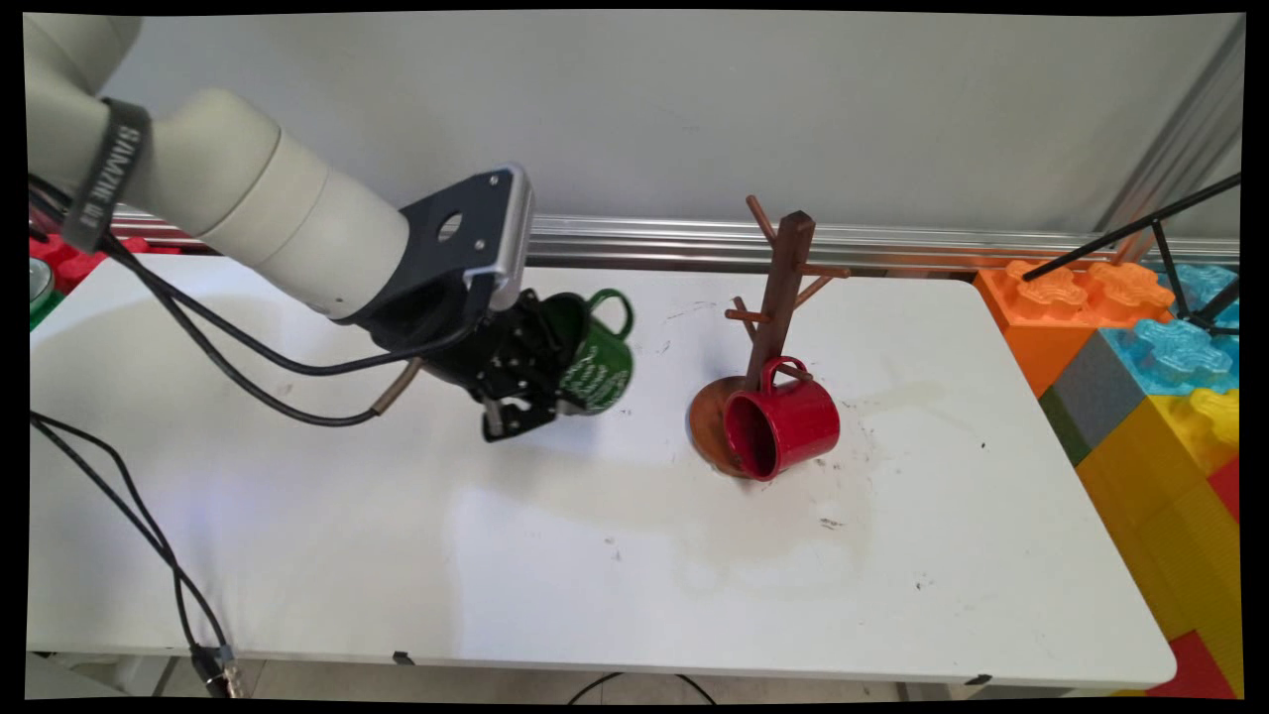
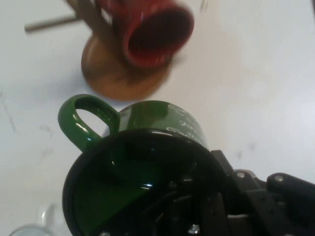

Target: Place the picked object on the table

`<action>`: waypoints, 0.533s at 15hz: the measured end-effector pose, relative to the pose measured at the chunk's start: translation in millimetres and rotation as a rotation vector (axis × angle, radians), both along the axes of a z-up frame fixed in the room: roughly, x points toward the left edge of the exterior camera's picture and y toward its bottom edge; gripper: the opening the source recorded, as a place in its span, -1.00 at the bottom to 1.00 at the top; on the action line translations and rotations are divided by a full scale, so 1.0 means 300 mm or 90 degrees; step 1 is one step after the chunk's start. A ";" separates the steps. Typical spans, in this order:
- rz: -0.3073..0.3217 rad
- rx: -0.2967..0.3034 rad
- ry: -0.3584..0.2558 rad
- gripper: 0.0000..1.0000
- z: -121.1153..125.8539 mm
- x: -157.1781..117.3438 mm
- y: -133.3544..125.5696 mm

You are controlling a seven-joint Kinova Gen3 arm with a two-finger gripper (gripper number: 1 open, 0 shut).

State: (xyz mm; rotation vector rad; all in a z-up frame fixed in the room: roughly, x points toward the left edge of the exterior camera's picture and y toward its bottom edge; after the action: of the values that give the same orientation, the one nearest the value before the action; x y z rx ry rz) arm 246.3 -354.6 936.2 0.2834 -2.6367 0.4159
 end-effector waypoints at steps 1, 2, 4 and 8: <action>-0.003 0.001 -0.023 -1.00 -0.014 0.015 -0.014; -0.007 0.001 -0.052 -1.00 -0.033 0.033 -0.032; -0.018 0.002 -0.093 -1.00 -0.067 0.057 -0.062; -0.050 0.004 -0.170 -1.00 -0.148 0.091 -0.125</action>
State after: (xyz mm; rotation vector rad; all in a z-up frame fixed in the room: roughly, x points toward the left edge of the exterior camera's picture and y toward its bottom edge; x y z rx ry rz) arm 273.8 -392.1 891.7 0.1335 -2.8980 0.4468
